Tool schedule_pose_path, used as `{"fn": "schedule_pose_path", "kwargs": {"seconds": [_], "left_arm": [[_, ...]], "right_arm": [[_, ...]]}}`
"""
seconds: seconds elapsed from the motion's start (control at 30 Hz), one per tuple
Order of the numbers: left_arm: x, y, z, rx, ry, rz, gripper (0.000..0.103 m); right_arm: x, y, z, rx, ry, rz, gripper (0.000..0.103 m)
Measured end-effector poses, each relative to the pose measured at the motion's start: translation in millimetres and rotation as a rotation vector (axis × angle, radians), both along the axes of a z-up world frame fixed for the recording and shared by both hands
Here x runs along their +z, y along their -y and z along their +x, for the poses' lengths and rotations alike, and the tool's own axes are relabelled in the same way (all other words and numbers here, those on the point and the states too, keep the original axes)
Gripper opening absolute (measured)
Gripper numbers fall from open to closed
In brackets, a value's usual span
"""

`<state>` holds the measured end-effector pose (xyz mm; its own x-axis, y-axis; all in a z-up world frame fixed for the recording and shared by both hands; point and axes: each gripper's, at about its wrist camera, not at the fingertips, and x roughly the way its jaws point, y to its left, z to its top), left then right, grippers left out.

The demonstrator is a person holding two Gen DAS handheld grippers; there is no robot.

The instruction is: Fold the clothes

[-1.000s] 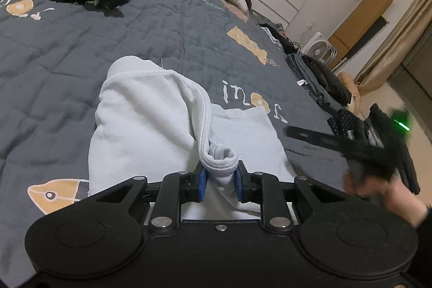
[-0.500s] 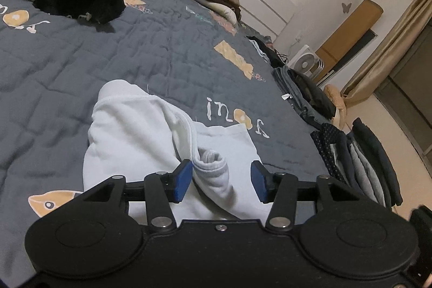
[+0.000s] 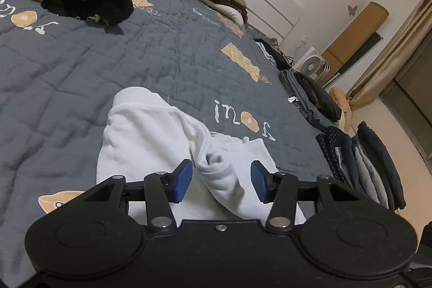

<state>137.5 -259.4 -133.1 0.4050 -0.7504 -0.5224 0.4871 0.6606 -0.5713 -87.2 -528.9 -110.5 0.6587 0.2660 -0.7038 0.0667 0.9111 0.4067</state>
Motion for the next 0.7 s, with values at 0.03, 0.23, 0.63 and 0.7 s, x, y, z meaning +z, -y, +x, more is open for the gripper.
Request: {"fn": "schedule_pose_path", "kwargs": {"seconds": [0.03, 0.23, 0.63, 0.7], "left_arm": [[0.4, 0.1, -0.7, -0.004, 0.002, 0.004, 0.048], [10.9, -9.9, -1.5, -0.004, 0.031, -0.022, 0.051], [8.0, -15.6, 9.8, 0.030, 0.011, -0.021, 0.052], [5.5, -15.9, 11.1, 0.030, 0.007, -0.008, 0.052]], "right_arm": [[-1.5, 3.9, -2.0, -0.021, -0.005, 0.027, 0.006], [-17.2, 2.4, 6.3, -0.056, -0.060, -0.219, 0.028], [-16.9, 17.0, 173.4, 0.037, 0.105, -0.260, 0.035], [-32.1, 23.0, 196.8, 0.029, 0.069, -0.209, 0.035]]}}
